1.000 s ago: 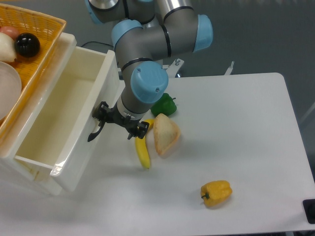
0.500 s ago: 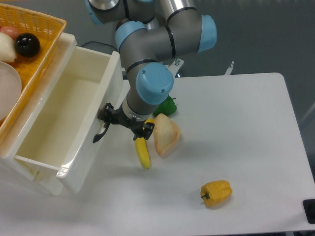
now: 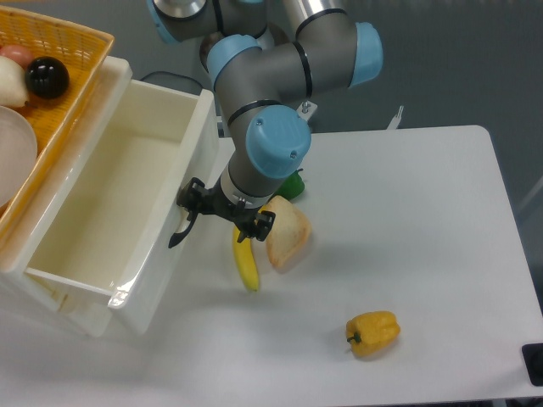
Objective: Slide the top white drawer open
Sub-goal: 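Pull the upper white drawer outward by its handle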
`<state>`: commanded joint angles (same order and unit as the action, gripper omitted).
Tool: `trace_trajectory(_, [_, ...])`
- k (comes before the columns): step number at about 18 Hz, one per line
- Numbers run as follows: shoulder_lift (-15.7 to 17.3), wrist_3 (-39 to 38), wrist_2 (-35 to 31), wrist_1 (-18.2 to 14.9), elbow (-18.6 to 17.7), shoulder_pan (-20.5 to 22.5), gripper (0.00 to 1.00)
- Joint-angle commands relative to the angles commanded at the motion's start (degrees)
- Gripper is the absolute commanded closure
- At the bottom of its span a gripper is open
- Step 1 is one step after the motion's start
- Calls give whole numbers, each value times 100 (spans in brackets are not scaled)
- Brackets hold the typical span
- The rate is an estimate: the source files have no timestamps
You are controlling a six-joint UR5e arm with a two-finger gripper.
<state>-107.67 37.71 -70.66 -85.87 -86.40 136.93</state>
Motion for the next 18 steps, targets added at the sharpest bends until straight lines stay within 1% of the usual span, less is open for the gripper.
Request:
trace_trajectory(14, [9,79,0,-26,18,97,0])
trace_trajectory(18, [0,70,114,-26,18,114,0])
